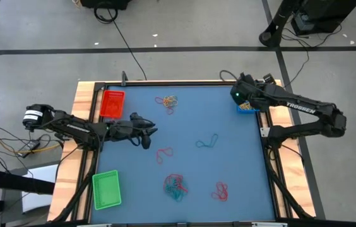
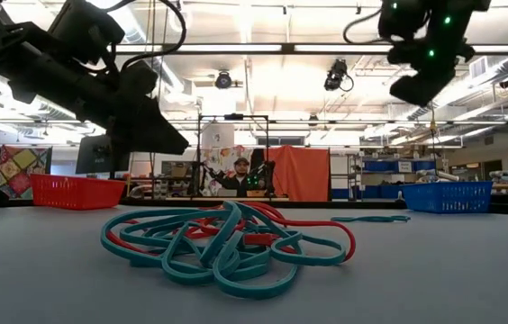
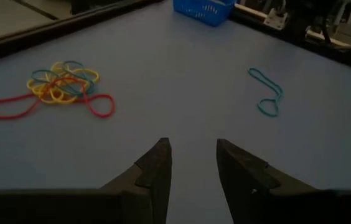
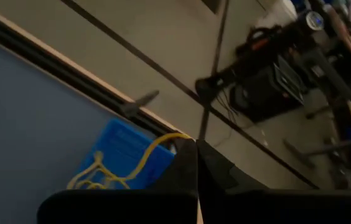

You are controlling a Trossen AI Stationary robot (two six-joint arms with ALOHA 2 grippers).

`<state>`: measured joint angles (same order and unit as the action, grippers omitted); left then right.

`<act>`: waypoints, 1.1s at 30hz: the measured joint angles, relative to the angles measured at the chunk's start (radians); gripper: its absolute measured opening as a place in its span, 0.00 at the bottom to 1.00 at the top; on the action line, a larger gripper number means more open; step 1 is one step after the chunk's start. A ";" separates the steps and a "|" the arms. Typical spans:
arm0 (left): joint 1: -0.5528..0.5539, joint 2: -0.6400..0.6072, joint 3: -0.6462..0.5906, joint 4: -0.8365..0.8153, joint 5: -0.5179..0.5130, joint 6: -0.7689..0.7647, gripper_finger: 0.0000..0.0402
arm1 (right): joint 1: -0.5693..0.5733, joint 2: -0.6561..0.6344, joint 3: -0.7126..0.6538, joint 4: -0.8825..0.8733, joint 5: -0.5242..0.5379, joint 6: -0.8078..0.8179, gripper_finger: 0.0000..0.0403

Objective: Sort rubber bands into baskets
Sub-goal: Put the yellow rubber band into the blue basket

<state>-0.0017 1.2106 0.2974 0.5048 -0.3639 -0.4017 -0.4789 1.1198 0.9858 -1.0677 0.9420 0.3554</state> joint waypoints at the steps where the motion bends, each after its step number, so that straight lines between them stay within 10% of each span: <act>1: -0.003 0.000 0.000 -0.003 0.000 -0.002 0.32 | -0.023 0.000 -0.012 0.014 0.000 -0.017 0.00; 14: -0.005 0.000 0.000 -0.003 0.070 -0.043 0.32 | -0.231 0.001 -0.221 0.268 -0.250 -0.155 0.10; 26: 0.065 0.000 0.000 -0.079 0.022 -0.153 0.30 | -0.241 0.001 -0.264 0.324 -0.273 -0.123 0.34; 33: 0.164 0.000 0.000 -0.080 0.044 -0.153 0.30 | -0.195 0.001 -0.264 0.483 -0.696 -0.173 0.42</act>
<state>0.1628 1.2106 0.2974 0.4244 -0.3196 -0.5545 -0.6744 1.1206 0.7216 -0.5846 0.2458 0.1827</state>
